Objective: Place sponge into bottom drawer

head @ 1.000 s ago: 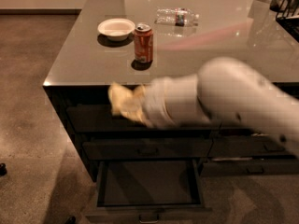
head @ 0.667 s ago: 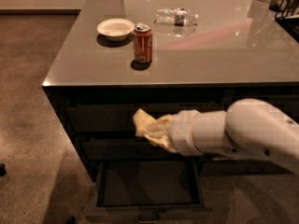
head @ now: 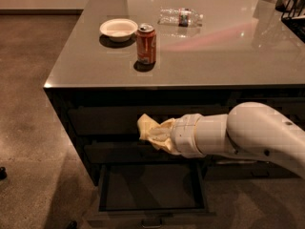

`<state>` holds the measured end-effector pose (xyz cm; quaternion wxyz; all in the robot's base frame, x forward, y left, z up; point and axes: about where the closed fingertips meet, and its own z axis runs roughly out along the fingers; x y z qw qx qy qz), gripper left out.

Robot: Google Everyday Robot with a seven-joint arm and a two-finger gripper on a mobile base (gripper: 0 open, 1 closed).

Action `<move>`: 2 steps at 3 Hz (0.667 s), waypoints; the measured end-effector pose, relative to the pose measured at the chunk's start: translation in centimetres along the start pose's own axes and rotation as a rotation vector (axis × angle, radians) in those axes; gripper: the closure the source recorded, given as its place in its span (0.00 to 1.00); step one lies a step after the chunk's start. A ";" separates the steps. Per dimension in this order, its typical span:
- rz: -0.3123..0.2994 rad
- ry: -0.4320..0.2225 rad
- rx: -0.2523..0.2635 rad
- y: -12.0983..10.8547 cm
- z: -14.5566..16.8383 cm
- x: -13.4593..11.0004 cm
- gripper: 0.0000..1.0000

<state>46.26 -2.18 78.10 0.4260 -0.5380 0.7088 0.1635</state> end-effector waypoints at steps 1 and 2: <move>0.136 0.033 -0.058 -0.6 4.4 6.0 1.00; 0.333 0.002 -0.122 0.0 10.3 15.0 1.00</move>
Offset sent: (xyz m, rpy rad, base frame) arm 0.0506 -0.0433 -0.2653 0.2642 0.4421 -0.1605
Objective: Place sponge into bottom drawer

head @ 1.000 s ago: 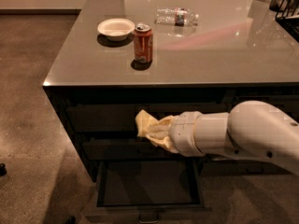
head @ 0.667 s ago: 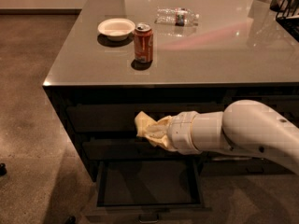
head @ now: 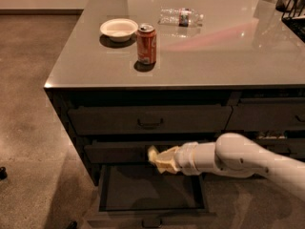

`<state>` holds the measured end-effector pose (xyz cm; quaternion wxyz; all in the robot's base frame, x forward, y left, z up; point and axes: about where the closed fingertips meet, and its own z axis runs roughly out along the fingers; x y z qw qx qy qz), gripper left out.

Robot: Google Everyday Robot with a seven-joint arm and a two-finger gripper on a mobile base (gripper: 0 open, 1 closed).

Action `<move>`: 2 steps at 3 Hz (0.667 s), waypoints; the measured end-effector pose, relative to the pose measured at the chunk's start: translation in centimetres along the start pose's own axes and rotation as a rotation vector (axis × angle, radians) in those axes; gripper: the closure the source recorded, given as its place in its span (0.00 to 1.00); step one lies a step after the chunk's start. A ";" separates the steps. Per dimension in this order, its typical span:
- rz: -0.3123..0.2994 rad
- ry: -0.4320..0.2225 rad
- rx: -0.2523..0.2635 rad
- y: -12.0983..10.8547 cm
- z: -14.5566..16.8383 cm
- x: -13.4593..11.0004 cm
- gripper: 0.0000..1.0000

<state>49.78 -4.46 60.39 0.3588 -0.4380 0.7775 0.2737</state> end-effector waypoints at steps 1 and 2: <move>0.093 -0.014 -0.038 -1.3 2.8 4.9 1.00; 0.175 -0.024 -0.064 -1.8 5.0 9.7 1.00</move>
Offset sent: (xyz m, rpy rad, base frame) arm -0.0093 -0.0343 -0.1730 0.1563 0.2365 -0.0999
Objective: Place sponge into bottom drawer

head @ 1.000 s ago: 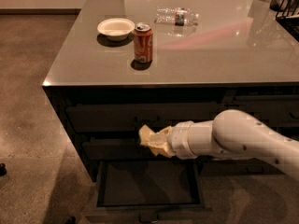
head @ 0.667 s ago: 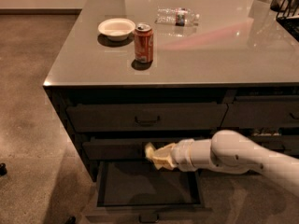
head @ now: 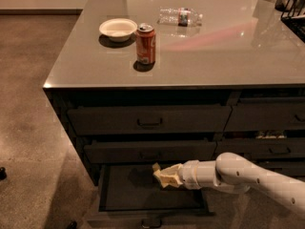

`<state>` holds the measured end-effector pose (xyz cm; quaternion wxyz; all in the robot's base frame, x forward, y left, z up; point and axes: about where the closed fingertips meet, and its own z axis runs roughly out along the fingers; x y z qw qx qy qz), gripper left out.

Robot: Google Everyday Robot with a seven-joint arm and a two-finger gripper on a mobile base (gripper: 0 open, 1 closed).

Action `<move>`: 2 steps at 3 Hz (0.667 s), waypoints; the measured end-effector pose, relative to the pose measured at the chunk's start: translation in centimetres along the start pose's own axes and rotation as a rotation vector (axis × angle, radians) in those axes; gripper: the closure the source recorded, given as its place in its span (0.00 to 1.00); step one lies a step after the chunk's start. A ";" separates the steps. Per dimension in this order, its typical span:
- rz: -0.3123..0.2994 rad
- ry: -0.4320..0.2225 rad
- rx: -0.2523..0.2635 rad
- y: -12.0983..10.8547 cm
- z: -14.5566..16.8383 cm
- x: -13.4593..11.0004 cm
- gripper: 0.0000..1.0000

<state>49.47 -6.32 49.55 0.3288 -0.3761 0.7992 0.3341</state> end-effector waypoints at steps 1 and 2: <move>0.071 -0.025 -0.011 -1.5 2.3 3.7 1.00; 0.138 -0.049 -0.007 -3.2 4.8 6.7 1.00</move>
Offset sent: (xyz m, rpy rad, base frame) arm 0.0155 -0.0074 -0.1465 0.1289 0.1400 -0.1651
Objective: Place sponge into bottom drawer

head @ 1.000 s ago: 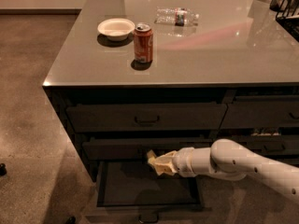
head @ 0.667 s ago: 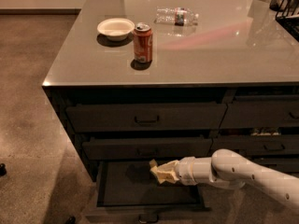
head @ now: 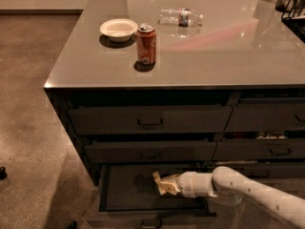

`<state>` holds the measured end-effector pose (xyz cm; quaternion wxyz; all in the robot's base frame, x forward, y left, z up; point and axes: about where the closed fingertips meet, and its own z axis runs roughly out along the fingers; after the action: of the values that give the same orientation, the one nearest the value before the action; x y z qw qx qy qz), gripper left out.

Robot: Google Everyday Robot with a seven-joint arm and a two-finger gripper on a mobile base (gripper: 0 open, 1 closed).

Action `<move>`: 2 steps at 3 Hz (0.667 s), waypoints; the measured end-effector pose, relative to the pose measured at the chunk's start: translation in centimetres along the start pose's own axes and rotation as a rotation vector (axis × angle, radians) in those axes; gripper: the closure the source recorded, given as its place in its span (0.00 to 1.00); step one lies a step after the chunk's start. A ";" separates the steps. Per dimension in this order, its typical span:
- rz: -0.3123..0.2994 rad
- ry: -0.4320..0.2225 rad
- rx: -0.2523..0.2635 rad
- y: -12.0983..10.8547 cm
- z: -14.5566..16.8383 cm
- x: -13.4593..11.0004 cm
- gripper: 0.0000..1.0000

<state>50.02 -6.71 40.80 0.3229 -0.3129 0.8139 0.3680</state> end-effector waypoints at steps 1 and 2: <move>0.063 -0.022 0.015 -1.7 2.2 2.1 1.00; 0.072 -0.023 0.012 -1.7 2.6 2.5 1.00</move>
Offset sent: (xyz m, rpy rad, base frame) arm 0.0065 0.0027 -0.0332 0.0253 0.0336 -0.0506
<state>50.57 -6.25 36.87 0.3208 -0.2774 0.8228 0.3783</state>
